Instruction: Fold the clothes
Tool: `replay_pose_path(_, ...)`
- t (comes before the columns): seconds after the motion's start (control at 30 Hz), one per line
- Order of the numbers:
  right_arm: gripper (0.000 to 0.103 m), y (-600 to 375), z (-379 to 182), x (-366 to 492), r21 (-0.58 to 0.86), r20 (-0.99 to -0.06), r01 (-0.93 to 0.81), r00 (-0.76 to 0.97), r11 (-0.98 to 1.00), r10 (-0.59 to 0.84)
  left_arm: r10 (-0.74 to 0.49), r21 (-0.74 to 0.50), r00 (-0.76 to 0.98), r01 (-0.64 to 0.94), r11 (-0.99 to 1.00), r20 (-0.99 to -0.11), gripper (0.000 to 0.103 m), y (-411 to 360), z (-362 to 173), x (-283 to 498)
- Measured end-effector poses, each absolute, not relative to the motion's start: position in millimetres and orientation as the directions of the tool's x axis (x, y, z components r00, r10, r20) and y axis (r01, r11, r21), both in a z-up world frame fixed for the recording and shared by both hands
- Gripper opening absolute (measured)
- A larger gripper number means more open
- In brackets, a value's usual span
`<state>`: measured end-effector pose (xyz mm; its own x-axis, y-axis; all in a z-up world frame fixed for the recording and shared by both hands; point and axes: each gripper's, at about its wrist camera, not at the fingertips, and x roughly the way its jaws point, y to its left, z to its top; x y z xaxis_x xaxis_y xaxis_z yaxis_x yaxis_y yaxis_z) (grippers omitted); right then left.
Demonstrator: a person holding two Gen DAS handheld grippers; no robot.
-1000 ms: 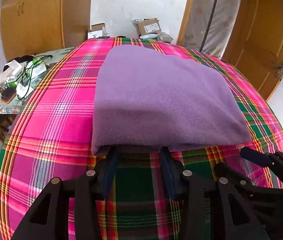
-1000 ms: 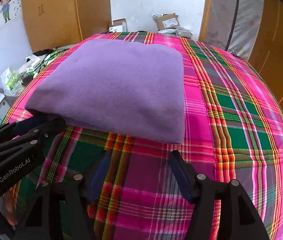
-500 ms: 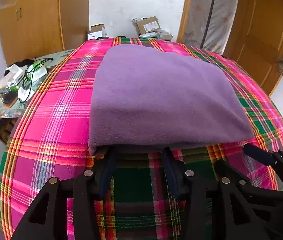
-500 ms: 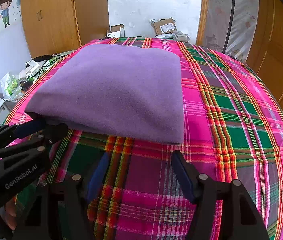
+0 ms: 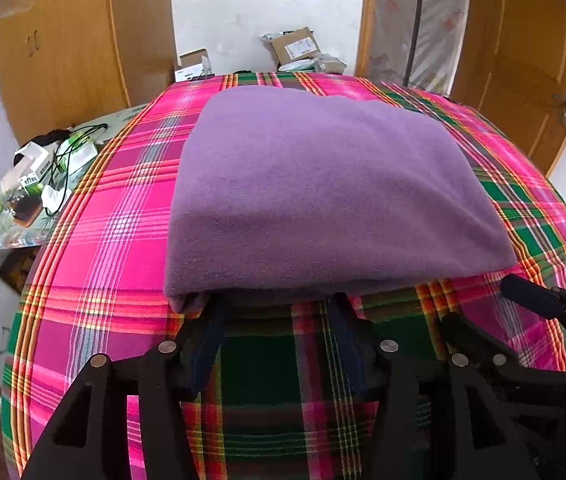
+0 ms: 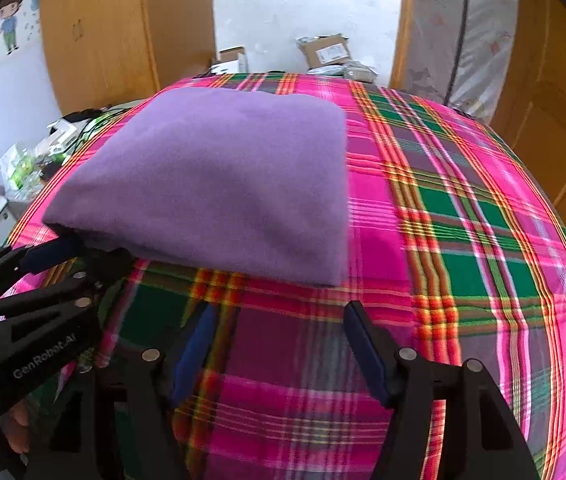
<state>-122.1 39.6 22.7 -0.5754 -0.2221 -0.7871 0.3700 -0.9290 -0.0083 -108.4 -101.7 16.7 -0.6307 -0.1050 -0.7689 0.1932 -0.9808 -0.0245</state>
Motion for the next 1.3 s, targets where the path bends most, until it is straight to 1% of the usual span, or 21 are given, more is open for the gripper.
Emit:
replay_pose_path(0.17,0.069,42.5,22.7,-123.3,-0.010,-0.786,0.352,-0.581,-0.936,-0.210,-0.109,-0.022,-0.628,0.197,-0.980,-0.771,0.060,-98.6,16.4,-109.6)
replay_pose_path(0.47,0.069,47.3,23.4,-123.3,-0.005,-0.787,0.361,-0.577,-0.933,-0.219,-0.128,-0.021,-0.623,0.226,-0.974,-0.772,0.063,-94.8,15.7,-111.1)
replay_pose_path(1.3,0.070,46.1,22.9,-125.2,-0.007,-0.787,0.361,-0.577,-0.933,-0.218,-0.138,-0.023,-0.620,0.244,-0.970,-0.772,0.064,-91.7,15.3,-110.0)
